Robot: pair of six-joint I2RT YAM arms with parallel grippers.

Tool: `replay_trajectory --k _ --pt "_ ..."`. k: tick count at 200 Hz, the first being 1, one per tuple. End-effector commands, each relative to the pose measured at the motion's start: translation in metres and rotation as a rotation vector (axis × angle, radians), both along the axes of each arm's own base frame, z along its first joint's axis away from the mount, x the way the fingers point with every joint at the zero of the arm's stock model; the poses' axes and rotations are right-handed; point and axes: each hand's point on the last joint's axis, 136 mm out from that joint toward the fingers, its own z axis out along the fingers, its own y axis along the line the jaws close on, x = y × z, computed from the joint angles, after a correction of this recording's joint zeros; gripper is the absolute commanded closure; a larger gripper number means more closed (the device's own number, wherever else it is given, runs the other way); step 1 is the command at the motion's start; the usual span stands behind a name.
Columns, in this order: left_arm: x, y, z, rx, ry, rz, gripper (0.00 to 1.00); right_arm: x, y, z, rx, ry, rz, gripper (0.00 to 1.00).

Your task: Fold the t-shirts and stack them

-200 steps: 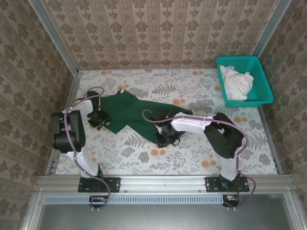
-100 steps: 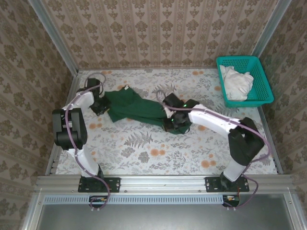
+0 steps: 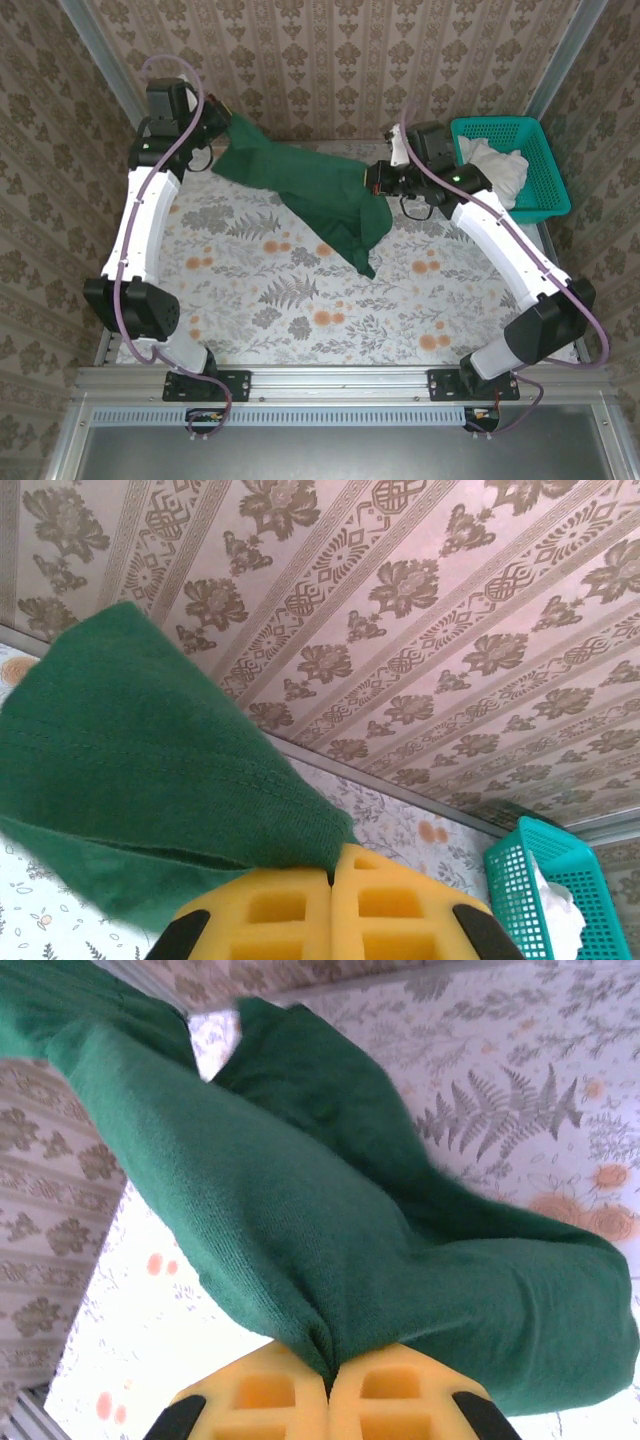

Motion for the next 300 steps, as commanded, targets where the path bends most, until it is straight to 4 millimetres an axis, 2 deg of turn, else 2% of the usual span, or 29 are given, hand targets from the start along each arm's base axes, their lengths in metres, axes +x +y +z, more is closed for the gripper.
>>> replay_trajectory --k 1,17,28,58,78,96,110,135,151,167,214,226,233,236,246,258,275,290,300 --pt "0.000 -0.001 -0.001 0.007 0.013 -0.020 1.00 0.006 -0.017 0.035 0.064 -0.083 -0.075 1.00" --pt "-0.001 -0.004 0.025 -0.002 -0.052 -0.035 1.00 0.009 -0.031 0.061 0.077 -0.148 -0.121 1.00" --pt "0.001 -0.004 0.042 0.002 -0.101 -0.031 1.00 0.010 -0.038 0.071 0.087 -0.167 -0.145 1.00" --pt "0.025 -0.005 0.053 -0.001 -0.137 -0.033 1.00 0.020 -0.047 0.072 0.053 -0.184 -0.170 1.00" --pt "0.047 -0.014 0.062 -0.017 -0.183 -0.067 1.00 0.041 -0.063 0.076 0.011 -0.201 -0.218 1.00" --pt "0.057 -0.020 0.092 -0.039 -0.274 -0.094 1.00 0.062 -0.073 0.093 0.009 -0.220 -0.243 1.00" --pt "0.052 -0.024 0.122 -0.045 -0.370 -0.124 1.00 0.069 -0.071 0.122 -0.010 -0.279 -0.218 1.00" --pt "0.019 -0.026 0.181 -0.016 -0.544 -0.175 1.00 0.063 -0.063 0.172 -0.047 -0.400 -0.152 1.00" --pt "-0.011 -0.026 0.212 0.017 -0.640 -0.211 1.00 0.047 -0.062 0.198 -0.064 -0.488 -0.122 1.00" --pt "-0.045 -0.025 0.239 0.062 -0.721 -0.235 1.00 0.028 -0.058 0.214 -0.084 -0.551 -0.082 1.00" --pt "-0.153 -0.019 0.299 0.190 -0.944 -0.261 1.00 -0.045 -0.045 0.262 -0.070 -0.730 0.038 1.00" --pt "-0.175 -0.017 0.309 0.209 -0.986 -0.256 1.00 -0.066 -0.041 0.276 -0.041 -0.779 0.070 1.00" --pt "-0.188 -0.016 0.315 0.221 -1.010 -0.250 1.00 -0.070 -0.033 0.275 -0.029 -0.783 0.095 1.00" --pt "-0.193 -0.015 0.317 0.225 -1.017 -0.249 1.00 -0.084 -0.037 0.285 -0.016 -0.813 0.098 1.00" --pt "-0.208 -0.015 0.322 0.230 -1.039 -0.243 1.00 -0.098 -0.037 0.293 0.012 -0.838 0.106 1.00" --pt "-0.216 -0.015 0.325 0.224 -1.052 -0.242 1.00 -0.111 -0.037 0.301 0.057 -0.863 0.113 0.99" --pt "-0.216 -0.017 0.326 0.205 -1.045 -0.236 1.00 -0.116 -0.038 0.307 0.106 -0.878 0.104 0.98" --pt "-0.201 -0.018 0.322 0.185 -1.017 -0.222 1.00 -0.107 -0.037 0.302 0.099 -0.858 0.089 0.98" --pt "-0.183 -0.019 0.315 0.173 -0.983 -0.209 1.00 -0.092 -0.038 0.292 0.074 -0.818 0.062 0.98"
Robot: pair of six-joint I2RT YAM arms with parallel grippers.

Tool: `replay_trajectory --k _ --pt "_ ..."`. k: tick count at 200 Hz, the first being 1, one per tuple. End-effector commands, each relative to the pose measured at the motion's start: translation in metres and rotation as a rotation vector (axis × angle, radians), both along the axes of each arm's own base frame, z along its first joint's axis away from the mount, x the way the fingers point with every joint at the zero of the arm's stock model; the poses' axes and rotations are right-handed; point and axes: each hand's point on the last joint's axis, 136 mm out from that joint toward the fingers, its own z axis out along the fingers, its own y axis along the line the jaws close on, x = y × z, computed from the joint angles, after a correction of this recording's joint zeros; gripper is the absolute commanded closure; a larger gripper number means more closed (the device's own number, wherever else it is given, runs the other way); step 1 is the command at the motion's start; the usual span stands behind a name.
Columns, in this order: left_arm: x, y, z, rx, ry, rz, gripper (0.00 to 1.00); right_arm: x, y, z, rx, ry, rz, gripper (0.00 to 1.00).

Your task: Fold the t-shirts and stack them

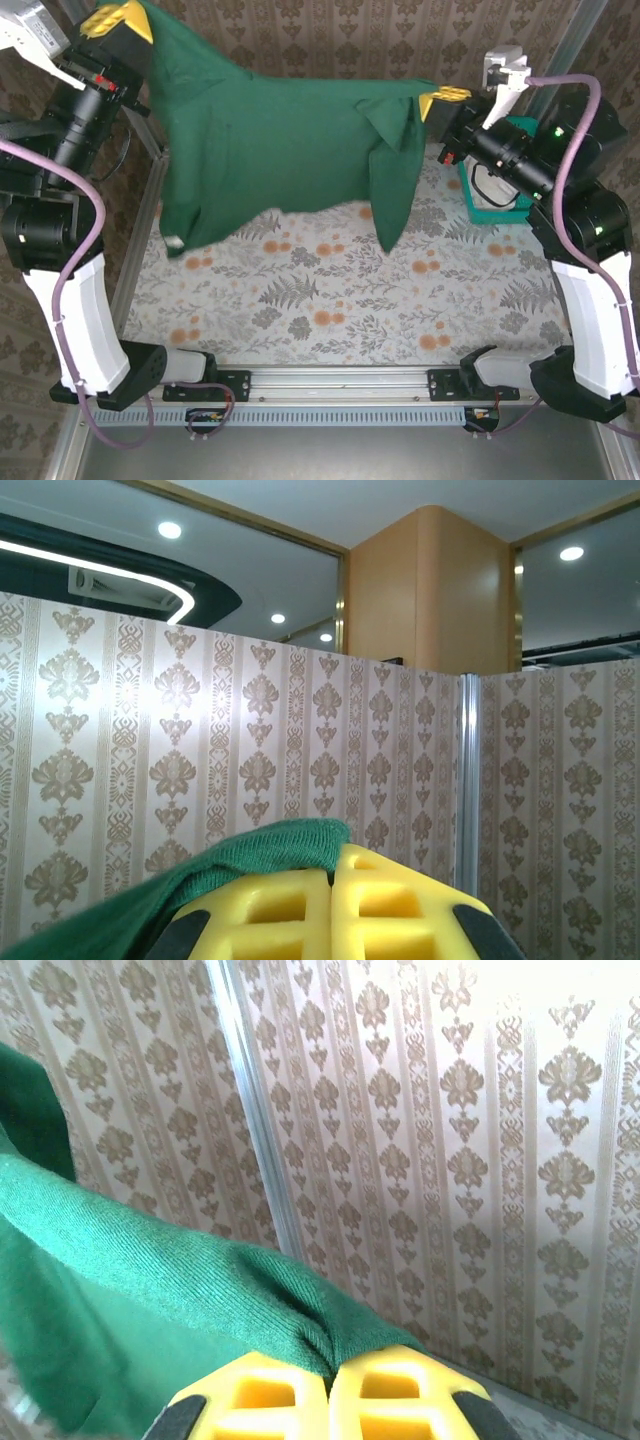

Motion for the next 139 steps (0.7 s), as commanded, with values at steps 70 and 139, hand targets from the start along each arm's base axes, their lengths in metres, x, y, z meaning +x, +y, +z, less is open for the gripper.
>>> replay_trajectory --k 70,139 --pt "0.328 -0.003 -0.278 0.104 0.742 0.327 1.00 0.229 -0.012 -0.261 -0.111 0.758 -0.305 0.87" --pt "0.386 0.081 -0.469 0.273 1.177 0.903 0.01 0.276 -0.128 -0.387 -0.058 1.163 -0.635 0.31"
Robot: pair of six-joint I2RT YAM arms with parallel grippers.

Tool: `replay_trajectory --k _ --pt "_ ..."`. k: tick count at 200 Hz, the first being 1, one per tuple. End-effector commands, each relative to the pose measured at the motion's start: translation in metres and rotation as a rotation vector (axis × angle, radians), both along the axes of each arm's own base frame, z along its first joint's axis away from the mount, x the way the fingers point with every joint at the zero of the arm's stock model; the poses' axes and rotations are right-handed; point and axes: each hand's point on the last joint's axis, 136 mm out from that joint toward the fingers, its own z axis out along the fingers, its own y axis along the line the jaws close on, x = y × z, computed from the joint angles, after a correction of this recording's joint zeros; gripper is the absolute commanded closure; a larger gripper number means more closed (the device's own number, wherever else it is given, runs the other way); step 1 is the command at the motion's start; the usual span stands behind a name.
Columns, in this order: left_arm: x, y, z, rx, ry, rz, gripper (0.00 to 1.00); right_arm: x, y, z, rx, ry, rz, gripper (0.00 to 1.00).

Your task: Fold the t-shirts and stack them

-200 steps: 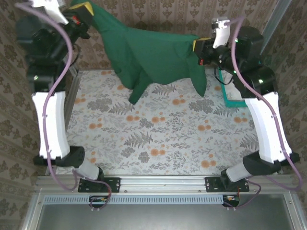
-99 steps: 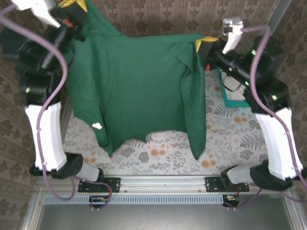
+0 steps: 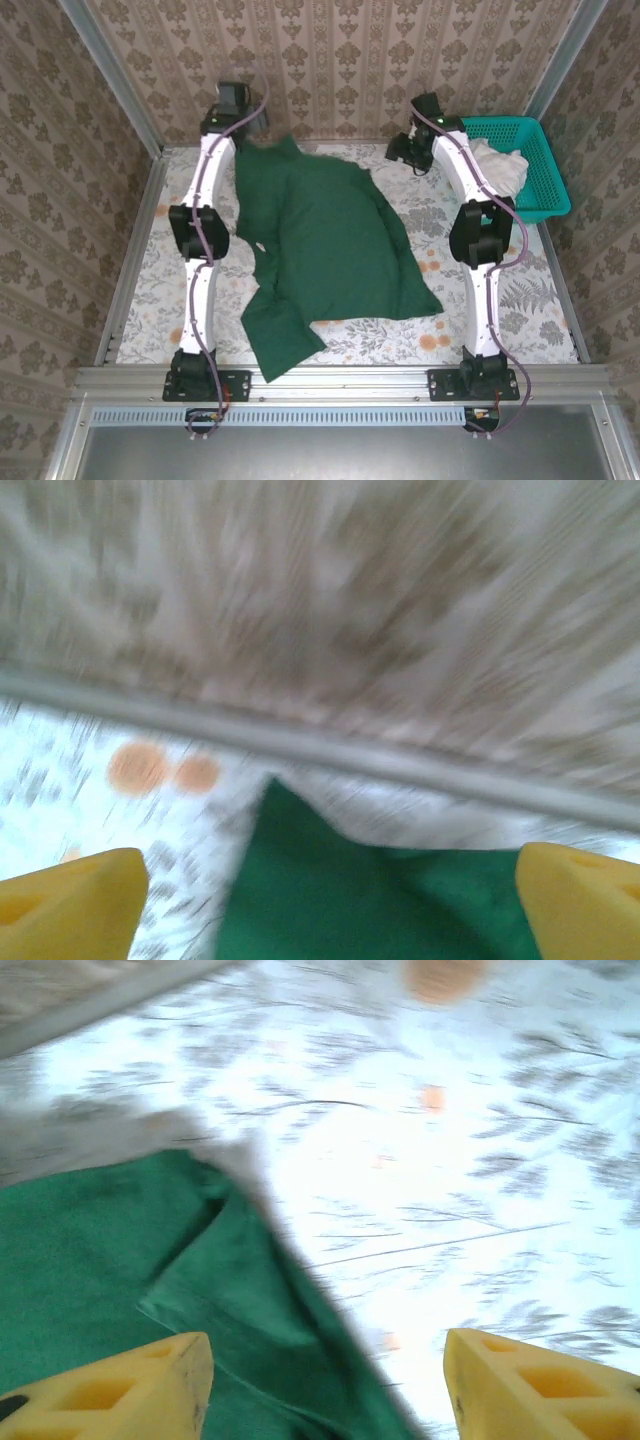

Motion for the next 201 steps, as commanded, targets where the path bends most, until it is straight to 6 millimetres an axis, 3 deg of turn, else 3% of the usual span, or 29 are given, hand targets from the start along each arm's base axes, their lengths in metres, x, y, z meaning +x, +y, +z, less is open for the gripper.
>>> replay_trajectory --k 1,16,37,63,78,97,135,173,201 --pt "-0.051 0.053 0.087 0.107 -0.014 0.191 0.01 -0.024 -0.034 0.077 -0.009 -0.072 -0.101 0.31" --pt "-0.075 0.052 0.073 0.059 0.052 0.203 0.02 -0.036 -0.037 0.074 -0.001 -0.053 -0.094 0.30" --pt "-0.112 0.050 0.045 -0.018 0.144 0.214 0.05 -0.046 -0.016 0.059 0.075 -0.018 -0.036 0.33" --pt "-0.153 0.062 -0.009 -0.118 0.313 0.234 0.14 -0.050 0.024 0.037 0.052 0.017 0.078 0.37" --pt "-0.165 0.061 -0.034 -0.241 0.374 0.209 0.20 -0.045 0.051 0.025 0.021 0.032 0.144 0.40" --pt "-0.175 0.053 -0.056 -0.314 0.434 0.187 0.23 -0.037 0.080 0.007 -0.022 0.051 0.202 0.46" --pt "-0.187 0.042 -0.089 -0.362 0.534 0.204 0.20 -0.022 0.111 -0.028 -0.131 0.065 0.224 0.52" --pt "-0.197 0.039 -0.122 -0.437 0.609 0.248 0.21 -0.013 0.113 -0.061 -0.223 0.097 0.190 0.53" --pt "-0.193 0.044 -0.138 -0.459 0.624 0.256 0.23 -0.003 0.109 -0.069 -0.264 0.076 0.161 0.55"
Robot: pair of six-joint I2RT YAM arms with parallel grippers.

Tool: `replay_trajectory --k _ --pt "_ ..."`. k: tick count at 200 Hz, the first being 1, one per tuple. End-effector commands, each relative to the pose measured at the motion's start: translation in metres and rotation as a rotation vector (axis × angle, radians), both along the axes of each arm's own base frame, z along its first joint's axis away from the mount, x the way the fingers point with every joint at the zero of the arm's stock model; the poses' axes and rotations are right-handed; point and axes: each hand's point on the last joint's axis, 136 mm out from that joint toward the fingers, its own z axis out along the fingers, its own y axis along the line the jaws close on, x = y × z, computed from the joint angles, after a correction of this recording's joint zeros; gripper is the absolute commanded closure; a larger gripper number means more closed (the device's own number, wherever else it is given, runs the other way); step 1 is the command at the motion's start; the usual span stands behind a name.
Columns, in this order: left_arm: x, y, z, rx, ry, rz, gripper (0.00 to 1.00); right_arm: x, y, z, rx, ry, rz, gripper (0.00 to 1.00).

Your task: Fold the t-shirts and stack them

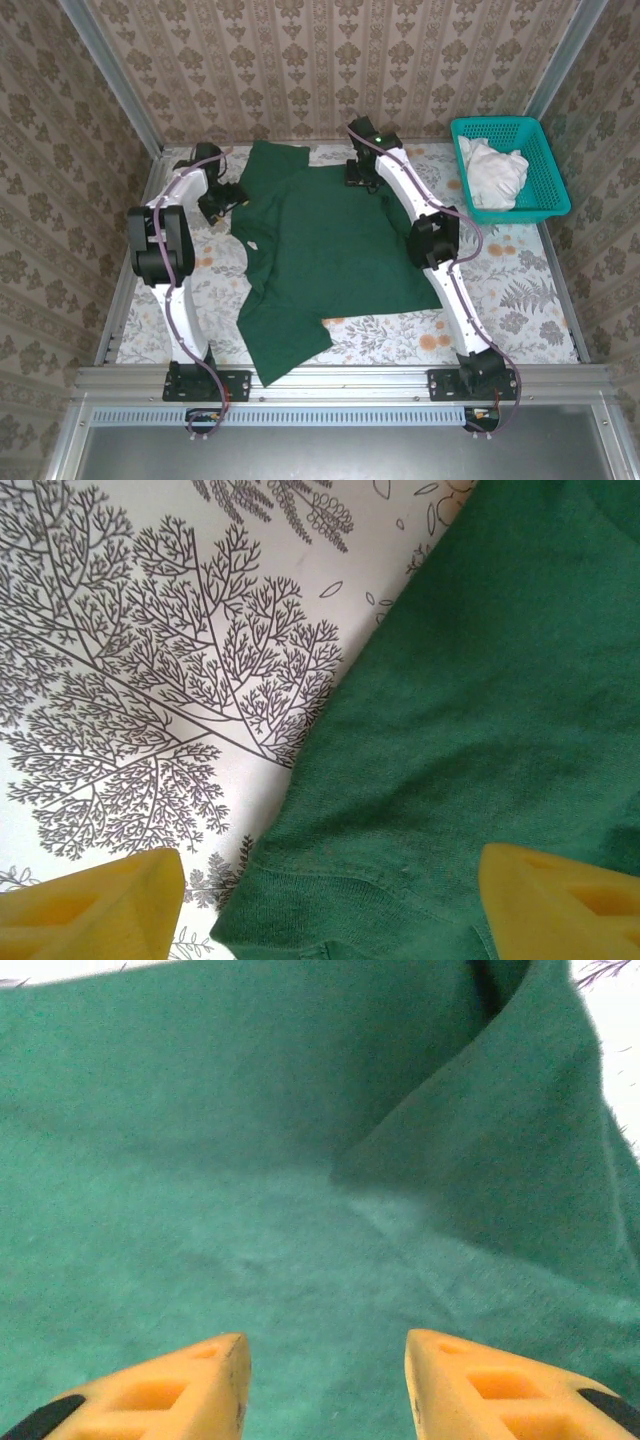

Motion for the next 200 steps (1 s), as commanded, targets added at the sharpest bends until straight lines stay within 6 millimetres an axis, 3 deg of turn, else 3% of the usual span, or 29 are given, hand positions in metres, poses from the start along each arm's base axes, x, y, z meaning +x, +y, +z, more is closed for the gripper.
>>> replay_trajectory --k 1,26,76,125,182,200 --pt "0.004 0.002 -0.018 -0.057 0.022 0.039 0.23 0.000 -0.021 -0.004 -0.092 0.004 -0.063 0.55" --pt "0.017 -0.007 -0.026 -0.113 0.000 0.031 0.24 0.010 -0.021 -0.006 -0.091 -0.036 -0.071 0.55" --pt "0.025 -0.011 -0.045 -0.149 0.020 0.054 0.36 0.022 -0.006 -0.025 -0.055 -0.063 -0.053 0.57" --pt "0.025 -0.013 -0.054 -0.162 0.034 0.049 0.60 0.027 -0.005 -0.049 -0.062 -0.054 -0.054 0.62" --pt "0.026 -0.009 -0.049 -0.130 0.024 0.019 0.99 0.028 -0.009 -0.045 -0.054 -0.054 -0.071 0.79" --pt "0.028 -0.004 -0.043 -0.100 0.010 0.009 1.00 0.028 -0.014 -0.041 -0.059 -0.057 -0.074 0.86"
